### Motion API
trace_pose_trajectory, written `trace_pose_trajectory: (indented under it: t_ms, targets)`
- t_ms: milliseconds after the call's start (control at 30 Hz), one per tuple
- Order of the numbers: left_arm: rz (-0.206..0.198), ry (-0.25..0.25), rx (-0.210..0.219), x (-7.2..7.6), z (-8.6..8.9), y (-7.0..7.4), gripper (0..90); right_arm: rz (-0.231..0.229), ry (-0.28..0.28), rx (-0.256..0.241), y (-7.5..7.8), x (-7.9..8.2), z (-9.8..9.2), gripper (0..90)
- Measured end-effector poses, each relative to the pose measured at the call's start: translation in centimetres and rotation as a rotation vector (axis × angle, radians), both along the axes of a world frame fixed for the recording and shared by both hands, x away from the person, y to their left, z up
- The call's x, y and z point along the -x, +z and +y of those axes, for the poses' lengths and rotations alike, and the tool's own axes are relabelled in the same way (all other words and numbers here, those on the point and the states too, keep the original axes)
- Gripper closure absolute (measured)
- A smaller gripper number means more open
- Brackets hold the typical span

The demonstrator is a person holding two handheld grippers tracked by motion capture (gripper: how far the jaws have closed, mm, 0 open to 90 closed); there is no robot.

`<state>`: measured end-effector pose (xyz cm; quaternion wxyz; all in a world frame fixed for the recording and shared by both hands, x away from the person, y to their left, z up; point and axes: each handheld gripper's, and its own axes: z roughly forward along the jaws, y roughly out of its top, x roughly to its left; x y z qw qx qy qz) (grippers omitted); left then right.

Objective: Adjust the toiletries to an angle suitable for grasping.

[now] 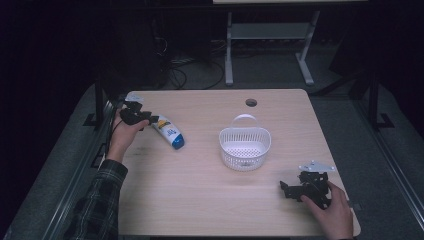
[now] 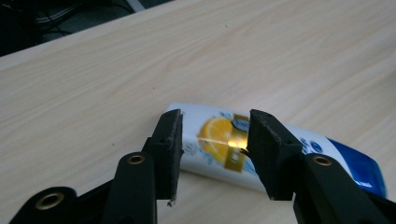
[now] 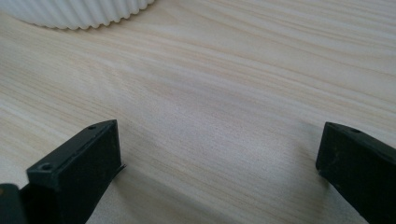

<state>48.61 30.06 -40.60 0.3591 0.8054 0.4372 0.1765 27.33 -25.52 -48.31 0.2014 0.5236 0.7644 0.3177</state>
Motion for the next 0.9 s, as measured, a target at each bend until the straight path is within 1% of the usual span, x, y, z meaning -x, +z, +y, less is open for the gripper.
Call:
trace_pose_trajectory:
  t_ms: [67,133,167,200,300,367,400,433,467,500,533,567,633,667,767,833,900]
  targets:
    - [0.007,0.009,-0.006,-0.6,0.0,-0.4,52.1,0.000,0.000,0.000,0.0,0.0,0.0,0.0]
    - [0.009,0.006,-0.027,-1.1,-0.1,-0.6,51.2,0.000,0.000,0.000,0.0,0.0,0.0,0.0]
    - [-0.006,0.006,-0.022,-1.4,-0.1,-0.8,50.6,0.000,0.000,0.000,0.0,0.0,0.0,0.0]
    - [-0.011,0.020,-0.001,-1.7,0.1,-1.1,50.6,0.001,0.000,0.000,0.0,0.0,0.0,0.0]
    - [-0.007,0.036,0.020,-2.2,0.4,-1.8,52.5,0.000,0.000,0.000,0.0,0.0,0.0,0.0]
    - [-0.012,0.037,0.013,-2.5,0.6,-2.4,58.0,0.000,0.000,0.002,0.0,0.0,0.0,0.0]
    - [-0.015,0.046,0.027,-2.6,0.8,-2.6,62.2,0.000,0.000,0.001,0.0,0.0,0.0,0.0]
    - [-0.020,0.057,0.045,-2.8,0.9,-2.7,70.4,0.000,0.000,0.001,0.0,0.0,0.0,0.0]
    - [-0.031,0.072,0.055,-2.9,1.1,-2.9,74.4,0.000,0.000,0.001,0.0,0.0,0.0,0.0]
    - [-0.043,0.083,0.043,-3.0,1.3,-2.9,78.5,0.000,-0.001,0.000,0.0,0.0,0.0,0.0]
    - [-0.043,0.083,0.043,-3.0,1.3,-2.9,81.6,0.000,-0.001,-0.001,0.0,0.0,0.0,0.0]
    - [-0.053,0.098,0.048,-3.1,1.3,-3.0,81.6,0.000,-0.001,-0.001,0.0,0.0,0.0,0.0]
    - [-0.066,0.113,0.057,-3.3,1.5,-3.2,86.6,0.000,-0.001,-0.001,0.0,0.0,0.0,0.0]
    - [-0.065,0.116,0.053,-3.4,1.5,-3.4,88.6,0.000,-0.001,-0.001,0.0,0.0,0.0,0.0]
    - [-0.050,0.126,0.039,-3.7,1.4,-4.1,88.3,0.000,-0.001,-0.001,0.0,0.0,0.0,0.0]
    - [-0.047,0.133,0.024,-3.8,1.5,-4.3,88.1,0.000,-0.001,-0.001,0.0,0.0,0.0,0.0]
    - [-0.035,0.130,0.009,-3.8,1.6,-4.5,88.5,0.000,-0.001,-0.001,0.0,0.0,0.0,0.0]
